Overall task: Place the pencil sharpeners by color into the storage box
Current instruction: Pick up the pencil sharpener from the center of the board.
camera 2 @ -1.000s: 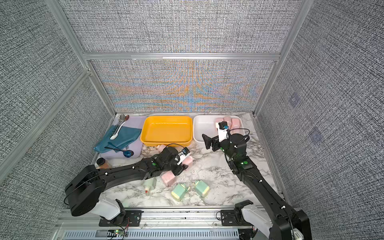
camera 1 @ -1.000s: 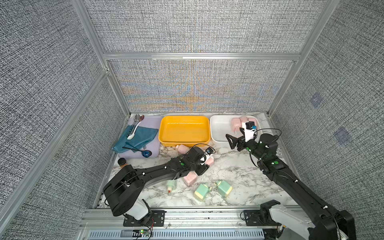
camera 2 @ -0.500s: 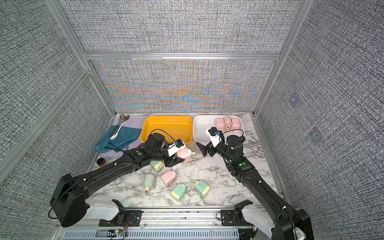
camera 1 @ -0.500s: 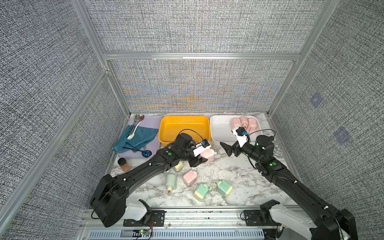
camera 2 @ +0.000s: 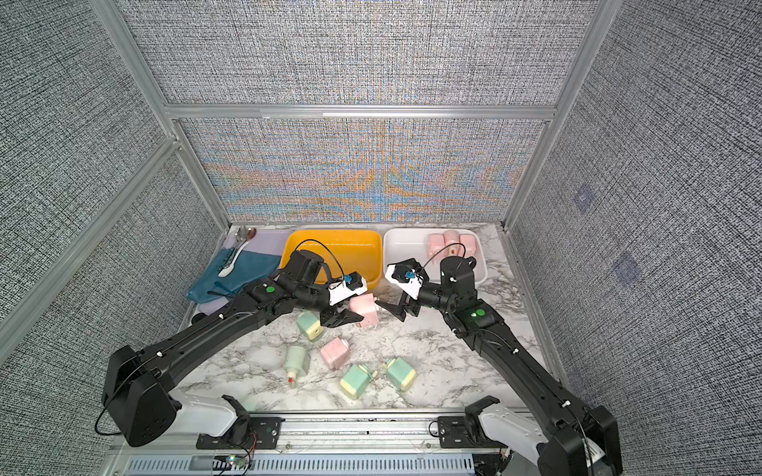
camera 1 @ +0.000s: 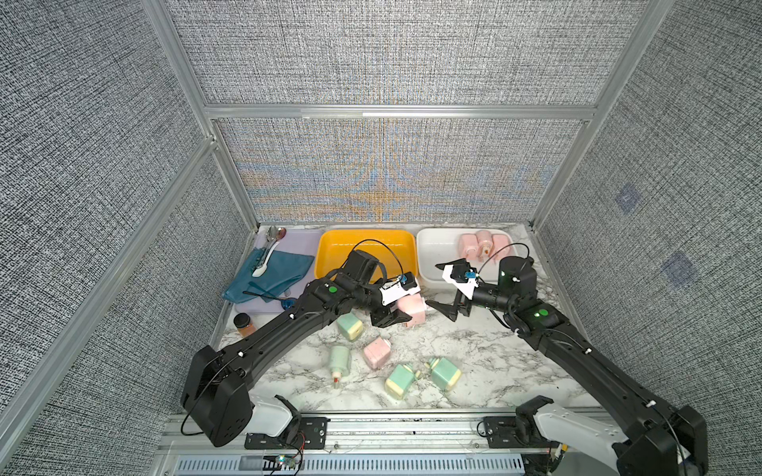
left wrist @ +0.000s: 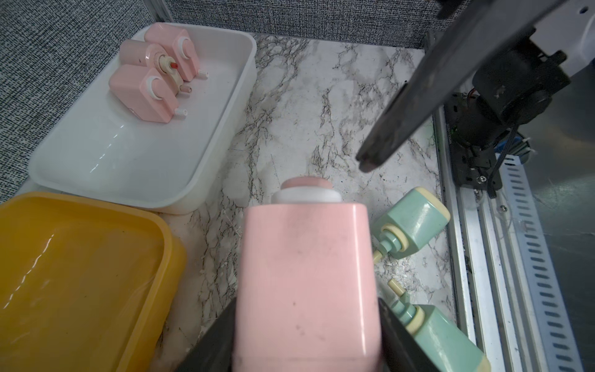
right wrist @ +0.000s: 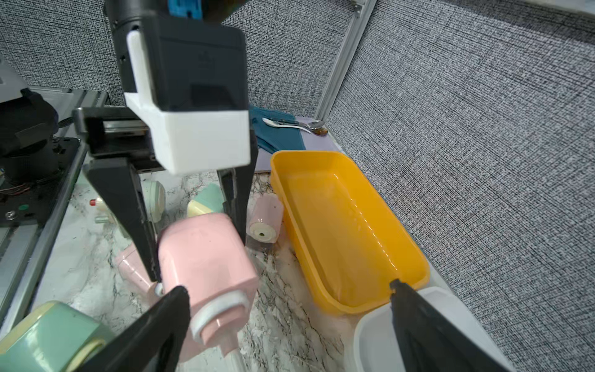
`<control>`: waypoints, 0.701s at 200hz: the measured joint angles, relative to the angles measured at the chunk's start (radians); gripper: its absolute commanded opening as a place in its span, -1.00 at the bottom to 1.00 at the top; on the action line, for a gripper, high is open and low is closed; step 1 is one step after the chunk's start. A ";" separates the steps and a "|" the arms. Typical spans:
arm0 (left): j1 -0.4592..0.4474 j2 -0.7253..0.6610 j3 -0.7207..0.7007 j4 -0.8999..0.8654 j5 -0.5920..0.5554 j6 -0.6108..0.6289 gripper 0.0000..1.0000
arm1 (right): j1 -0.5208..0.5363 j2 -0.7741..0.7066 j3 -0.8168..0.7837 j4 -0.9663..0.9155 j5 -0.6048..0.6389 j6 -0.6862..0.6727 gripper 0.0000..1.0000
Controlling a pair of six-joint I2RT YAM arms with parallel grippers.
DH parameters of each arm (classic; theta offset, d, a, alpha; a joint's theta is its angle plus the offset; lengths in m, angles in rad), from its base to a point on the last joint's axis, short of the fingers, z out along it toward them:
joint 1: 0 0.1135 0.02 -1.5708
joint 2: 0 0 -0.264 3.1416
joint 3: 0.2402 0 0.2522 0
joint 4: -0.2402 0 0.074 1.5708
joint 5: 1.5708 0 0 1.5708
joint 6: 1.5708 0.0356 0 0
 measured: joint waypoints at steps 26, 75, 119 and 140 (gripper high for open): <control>0.000 -0.003 0.002 -0.010 0.011 0.006 -1.00 | 0.025 0.078 0.081 -0.124 -0.009 -0.070 0.98; 0.004 0.007 0.010 -0.031 -0.007 0.005 -1.00 | 0.074 0.230 0.237 -0.312 -0.046 -0.188 0.92; 0.010 0.011 0.013 -0.045 -0.003 -0.014 -1.00 | 0.078 0.267 0.280 -0.443 -0.074 -0.272 0.88; 0.018 0.006 0.018 -0.047 0.005 -0.022 -1.00 | 0.078 0.266 0.279 -0.482 -0.075 -0.292 0.85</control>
